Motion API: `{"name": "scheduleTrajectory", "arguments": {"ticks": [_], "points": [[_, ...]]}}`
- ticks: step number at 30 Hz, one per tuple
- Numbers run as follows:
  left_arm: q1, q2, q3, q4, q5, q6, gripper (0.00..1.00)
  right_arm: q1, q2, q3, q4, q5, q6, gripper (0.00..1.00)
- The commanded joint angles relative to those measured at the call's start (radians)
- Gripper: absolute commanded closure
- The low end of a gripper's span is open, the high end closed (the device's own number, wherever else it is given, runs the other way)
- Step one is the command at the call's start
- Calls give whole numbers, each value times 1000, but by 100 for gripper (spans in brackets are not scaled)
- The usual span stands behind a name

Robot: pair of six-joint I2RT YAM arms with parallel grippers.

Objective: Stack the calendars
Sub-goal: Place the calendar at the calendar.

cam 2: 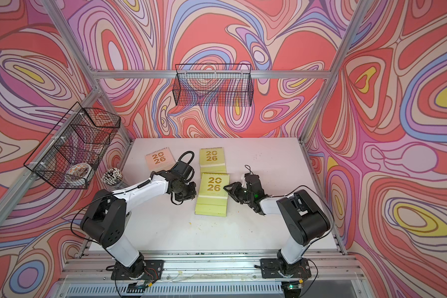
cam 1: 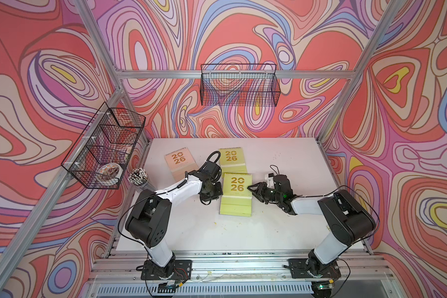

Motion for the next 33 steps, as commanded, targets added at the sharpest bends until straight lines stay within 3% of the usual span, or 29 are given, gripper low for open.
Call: {"name": "scheduleTrajectory", "arguments": {"ticks": [1, 14, 21, 28, 33], "points": [[1, 1, -6, -9, -13, 1, 100, 4, -14, 24, -59, 24, -33, 55], [16, 0, 16, -33, -20, 16, 100, 4, -68, 109, -321, 86, -125, 33], [50, 7, 45, -51, -18, 35, 100, 4, -80, 155, -422, 124, -168, 27], [103, 62, 128, -71, -22, 69, 100, -9, -75, 293, -591, 212, -301, 14], [143, 137, 215, -76, -29, 91, 100, -57, 1, 408, -640, 195, -362, 5]]}}
